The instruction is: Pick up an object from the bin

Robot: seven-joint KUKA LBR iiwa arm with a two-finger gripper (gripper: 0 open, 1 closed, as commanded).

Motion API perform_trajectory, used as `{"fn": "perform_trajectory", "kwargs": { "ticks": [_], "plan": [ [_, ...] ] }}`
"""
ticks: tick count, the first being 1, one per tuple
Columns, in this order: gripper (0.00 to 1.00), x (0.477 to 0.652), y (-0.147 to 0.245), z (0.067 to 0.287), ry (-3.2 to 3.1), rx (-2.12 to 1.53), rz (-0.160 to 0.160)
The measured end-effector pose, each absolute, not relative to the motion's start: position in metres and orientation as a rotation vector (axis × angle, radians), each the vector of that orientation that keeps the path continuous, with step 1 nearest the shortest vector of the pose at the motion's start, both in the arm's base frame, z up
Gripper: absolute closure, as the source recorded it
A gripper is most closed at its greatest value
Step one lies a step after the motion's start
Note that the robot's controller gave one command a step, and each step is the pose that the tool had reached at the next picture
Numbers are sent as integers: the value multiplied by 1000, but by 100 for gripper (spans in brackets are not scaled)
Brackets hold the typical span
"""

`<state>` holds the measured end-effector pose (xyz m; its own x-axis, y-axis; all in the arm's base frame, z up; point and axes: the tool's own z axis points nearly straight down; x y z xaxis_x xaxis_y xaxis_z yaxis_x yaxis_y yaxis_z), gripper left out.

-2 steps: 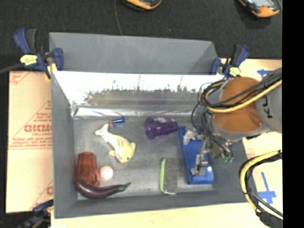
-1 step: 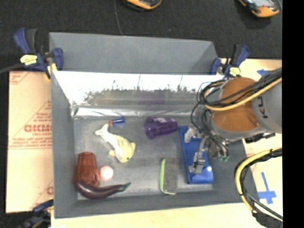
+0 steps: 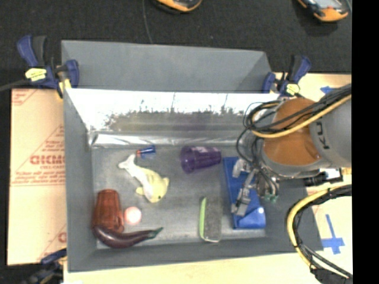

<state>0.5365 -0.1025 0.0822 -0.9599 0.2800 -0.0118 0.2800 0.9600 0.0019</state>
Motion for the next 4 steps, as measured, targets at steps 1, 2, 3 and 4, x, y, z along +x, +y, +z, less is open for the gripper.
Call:
{"fn": "perform_trajectory", "kwargs": {
  "ticks": [1, 2, 3, 4],
  "plan": [
    [0, 508, -109, 129, 3129, -186, -2],
    [0, 536, -153, 162, 3098, -434, -8],
    [0, 514, -130, 115, 3124, -177, -2],
    [0, 493, -102, 94, 3082, -489, -15]
  ]
}}
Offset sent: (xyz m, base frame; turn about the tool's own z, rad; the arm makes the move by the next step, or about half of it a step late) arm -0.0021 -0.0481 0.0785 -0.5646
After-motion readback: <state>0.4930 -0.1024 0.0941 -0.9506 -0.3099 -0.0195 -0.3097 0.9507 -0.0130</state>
